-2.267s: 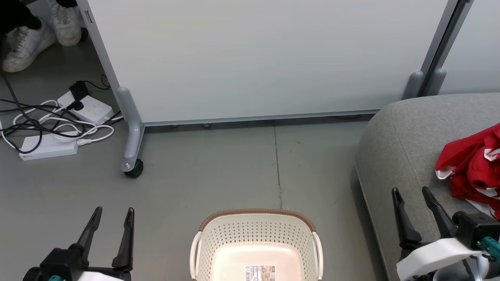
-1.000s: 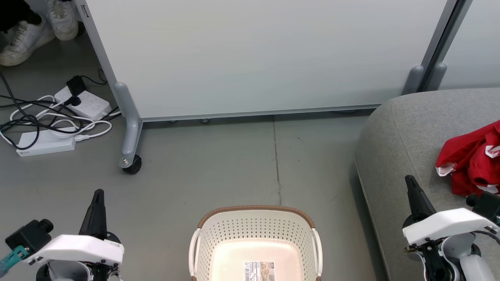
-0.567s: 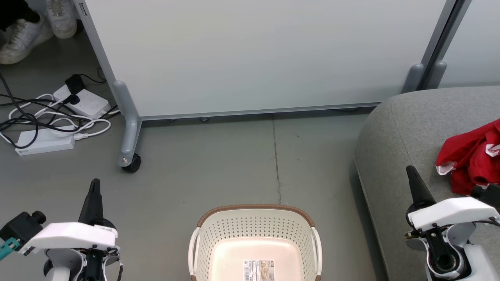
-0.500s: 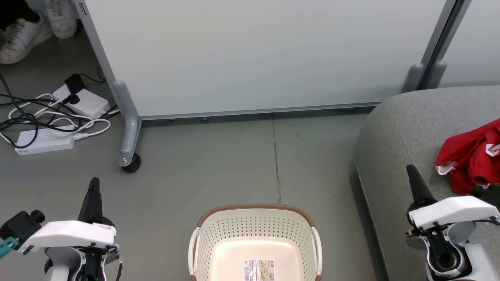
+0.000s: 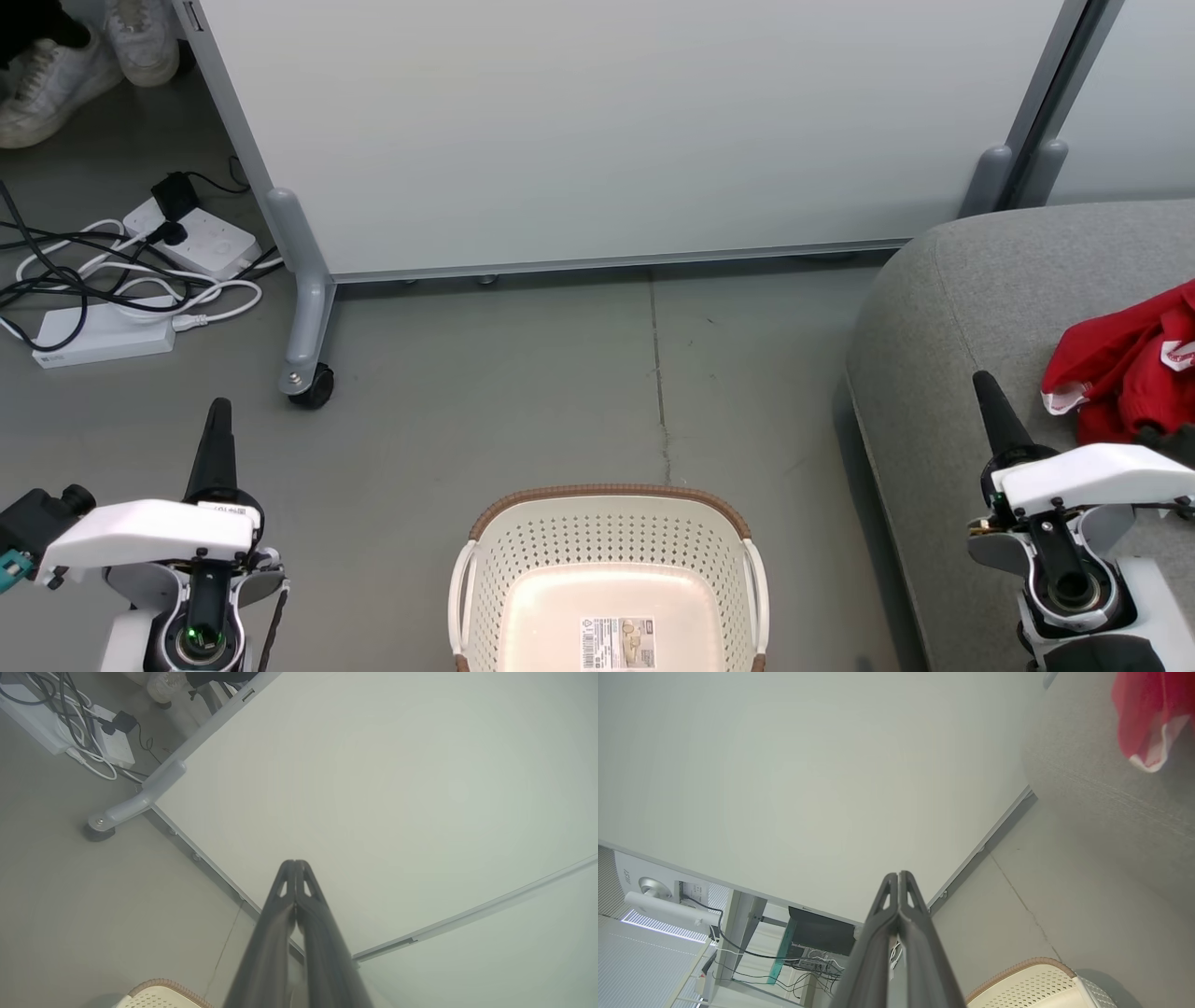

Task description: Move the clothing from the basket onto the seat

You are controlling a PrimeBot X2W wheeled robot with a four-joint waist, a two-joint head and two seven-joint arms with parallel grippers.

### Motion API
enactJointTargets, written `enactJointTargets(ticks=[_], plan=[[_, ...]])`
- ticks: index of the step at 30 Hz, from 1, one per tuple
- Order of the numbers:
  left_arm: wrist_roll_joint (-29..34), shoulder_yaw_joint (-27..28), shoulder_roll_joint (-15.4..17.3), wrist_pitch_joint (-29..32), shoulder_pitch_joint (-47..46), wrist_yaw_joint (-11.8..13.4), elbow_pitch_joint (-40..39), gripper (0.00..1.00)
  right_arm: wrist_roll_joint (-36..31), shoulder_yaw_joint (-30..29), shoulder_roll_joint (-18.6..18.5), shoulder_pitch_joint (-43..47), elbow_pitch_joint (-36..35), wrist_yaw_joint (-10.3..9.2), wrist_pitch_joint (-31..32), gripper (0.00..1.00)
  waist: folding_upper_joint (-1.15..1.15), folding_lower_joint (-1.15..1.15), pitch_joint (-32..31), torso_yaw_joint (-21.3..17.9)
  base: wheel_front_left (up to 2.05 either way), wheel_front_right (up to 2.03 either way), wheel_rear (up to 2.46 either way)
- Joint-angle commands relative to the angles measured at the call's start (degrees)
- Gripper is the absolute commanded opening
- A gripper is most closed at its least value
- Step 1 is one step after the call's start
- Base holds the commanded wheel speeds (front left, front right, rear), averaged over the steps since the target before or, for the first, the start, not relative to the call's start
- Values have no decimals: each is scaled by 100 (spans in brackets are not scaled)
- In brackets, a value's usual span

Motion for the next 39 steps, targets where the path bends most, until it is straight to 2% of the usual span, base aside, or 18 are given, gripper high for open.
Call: enactJointTargets(ticks=[1,39], plan=[[-167,78,23,43,-229,-61,12,0,194,-37,-53,-201,30,9,42,0,0,0,5,-2,0,0,0],[-1792,506,-226,486,-962,-270,588,0,2007,-191,-71,-951,809,11,277,0,0,0,113,-39,0,0,0]])
